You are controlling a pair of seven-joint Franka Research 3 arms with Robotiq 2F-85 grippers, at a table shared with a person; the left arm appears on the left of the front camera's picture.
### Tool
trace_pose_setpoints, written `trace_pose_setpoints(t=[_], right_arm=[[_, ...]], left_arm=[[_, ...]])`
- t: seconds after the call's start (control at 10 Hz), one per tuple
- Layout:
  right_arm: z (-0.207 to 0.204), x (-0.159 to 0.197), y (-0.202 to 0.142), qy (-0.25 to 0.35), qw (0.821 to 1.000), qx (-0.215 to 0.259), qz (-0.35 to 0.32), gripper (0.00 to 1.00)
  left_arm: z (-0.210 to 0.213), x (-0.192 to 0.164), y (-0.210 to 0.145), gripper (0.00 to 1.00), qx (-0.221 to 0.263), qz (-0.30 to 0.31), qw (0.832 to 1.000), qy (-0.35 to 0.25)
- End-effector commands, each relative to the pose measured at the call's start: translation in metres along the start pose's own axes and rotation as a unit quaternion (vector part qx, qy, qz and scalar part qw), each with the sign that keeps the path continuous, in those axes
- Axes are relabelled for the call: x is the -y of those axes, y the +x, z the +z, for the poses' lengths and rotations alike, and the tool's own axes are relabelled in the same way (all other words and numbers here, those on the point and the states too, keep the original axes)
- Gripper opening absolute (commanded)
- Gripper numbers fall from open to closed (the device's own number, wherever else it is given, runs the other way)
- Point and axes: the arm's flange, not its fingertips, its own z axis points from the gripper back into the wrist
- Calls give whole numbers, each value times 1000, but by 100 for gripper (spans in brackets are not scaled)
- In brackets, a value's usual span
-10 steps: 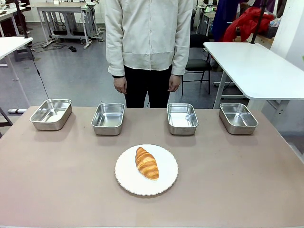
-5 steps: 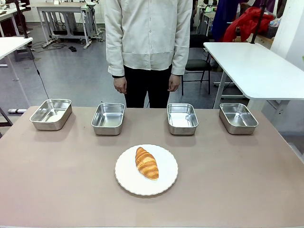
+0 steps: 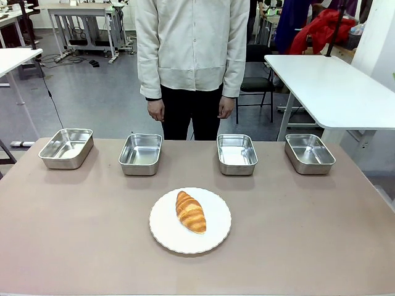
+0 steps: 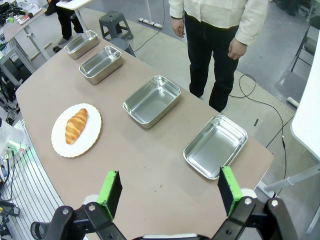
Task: Place the bread in the container.
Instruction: Place the Butter Roll into the Airtight Container indicated by the human.
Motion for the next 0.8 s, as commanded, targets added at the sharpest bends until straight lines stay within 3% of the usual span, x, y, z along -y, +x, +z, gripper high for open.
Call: trace_pose_setpoints(t=[0.0,0.7], right_arm=[[0,2,1,5,1000,10,9,100],[0,2,1,5,1000,10,9,100]], left_arm=[[-1,-1,2,100,9,-8,1000,-4],[-1,-1,2,100,9,-8,1000,-4]])
